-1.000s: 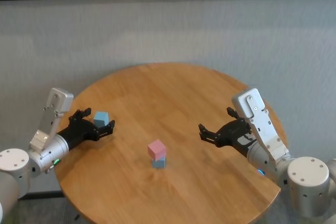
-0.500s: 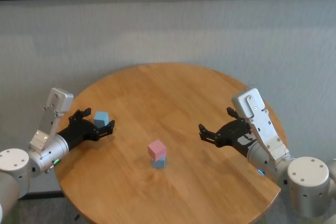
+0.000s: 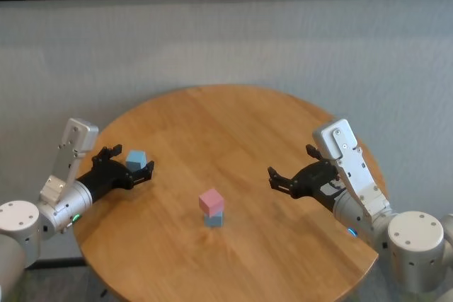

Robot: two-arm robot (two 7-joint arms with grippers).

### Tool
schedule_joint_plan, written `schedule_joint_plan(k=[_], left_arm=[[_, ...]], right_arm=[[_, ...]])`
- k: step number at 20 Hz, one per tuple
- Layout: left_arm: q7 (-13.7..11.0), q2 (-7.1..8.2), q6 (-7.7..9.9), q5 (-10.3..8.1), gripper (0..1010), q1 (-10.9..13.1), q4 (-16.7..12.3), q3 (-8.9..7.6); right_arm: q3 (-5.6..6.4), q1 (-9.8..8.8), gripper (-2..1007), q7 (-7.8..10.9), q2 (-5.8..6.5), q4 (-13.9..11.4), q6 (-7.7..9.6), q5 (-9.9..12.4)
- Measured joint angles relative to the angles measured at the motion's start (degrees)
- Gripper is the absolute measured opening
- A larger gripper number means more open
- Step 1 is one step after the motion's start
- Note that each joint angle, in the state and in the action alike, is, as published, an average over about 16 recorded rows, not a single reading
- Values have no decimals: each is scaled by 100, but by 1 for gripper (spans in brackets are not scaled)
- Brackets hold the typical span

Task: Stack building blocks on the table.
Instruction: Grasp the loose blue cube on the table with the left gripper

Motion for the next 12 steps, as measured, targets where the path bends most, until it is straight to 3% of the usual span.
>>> schedule_joint_plan(k=[7,12], left_arm=[[113,92,233,25,1000,283,-555,-1],[150,117,365,69,1000,395,-765,-49]], right_arm=[[0,0,1005,0,0,0,0,0],[0,0,1005,0,0,0,0,0]])
